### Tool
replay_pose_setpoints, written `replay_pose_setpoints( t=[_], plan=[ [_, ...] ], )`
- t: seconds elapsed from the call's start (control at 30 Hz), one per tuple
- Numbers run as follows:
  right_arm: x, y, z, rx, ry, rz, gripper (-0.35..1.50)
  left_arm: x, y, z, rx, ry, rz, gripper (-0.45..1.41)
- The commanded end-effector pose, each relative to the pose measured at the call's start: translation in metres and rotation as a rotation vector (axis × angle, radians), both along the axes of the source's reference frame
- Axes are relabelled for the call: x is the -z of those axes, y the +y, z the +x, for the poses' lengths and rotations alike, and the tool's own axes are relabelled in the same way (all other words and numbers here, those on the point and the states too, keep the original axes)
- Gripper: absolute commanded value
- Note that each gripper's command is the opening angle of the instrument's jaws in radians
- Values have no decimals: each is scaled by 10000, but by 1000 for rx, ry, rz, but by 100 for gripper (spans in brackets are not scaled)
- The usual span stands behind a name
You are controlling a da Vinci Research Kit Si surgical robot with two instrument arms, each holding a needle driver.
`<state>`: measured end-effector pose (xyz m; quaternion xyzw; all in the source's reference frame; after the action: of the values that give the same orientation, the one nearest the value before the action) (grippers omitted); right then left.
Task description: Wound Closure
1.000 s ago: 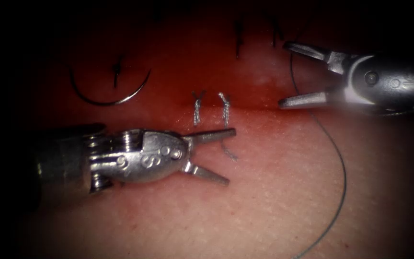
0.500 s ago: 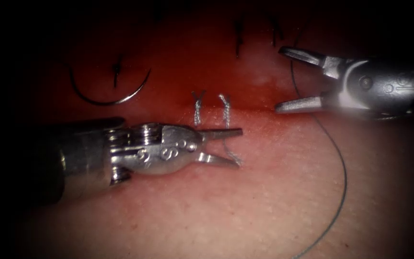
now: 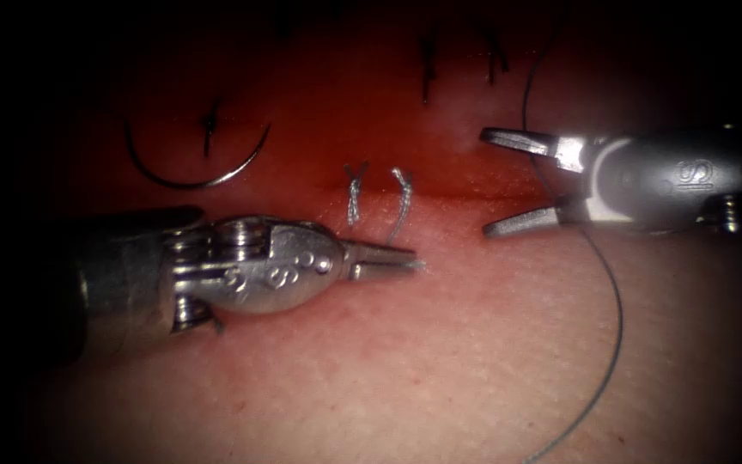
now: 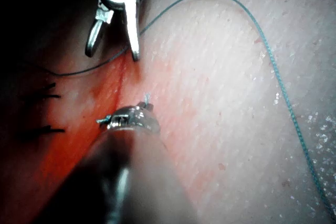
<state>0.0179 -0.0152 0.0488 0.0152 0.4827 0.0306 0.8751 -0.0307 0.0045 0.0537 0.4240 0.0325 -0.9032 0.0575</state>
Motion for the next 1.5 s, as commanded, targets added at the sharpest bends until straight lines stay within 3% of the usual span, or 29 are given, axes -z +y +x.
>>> replay_pose_setpoints(
  t=[0.03, 0.23, 0.47, 0.9, 1.5],
  plan=[
    [-24, -4, 17, 31, 21, -17, 128, -1, 7, -3, -1, -7, -13, -45],
    [-40, -13, 38, 43, 112, -68, 128, 1, 10, -2, -22, -43, -40, -45],
    [-43, -10, 65, -40, 181, -167, 128, 1, 14, -5, -74, -125, -68, -45],
    [-54, -26, 106, -34, 187, -247, 128, 4, 15, -6, -131, -176, -120, -45],
    [-51, -29, 120, -47, 214, -291, 128, 11, -3, -17, -156, -163, -137, -45]
  ],
)
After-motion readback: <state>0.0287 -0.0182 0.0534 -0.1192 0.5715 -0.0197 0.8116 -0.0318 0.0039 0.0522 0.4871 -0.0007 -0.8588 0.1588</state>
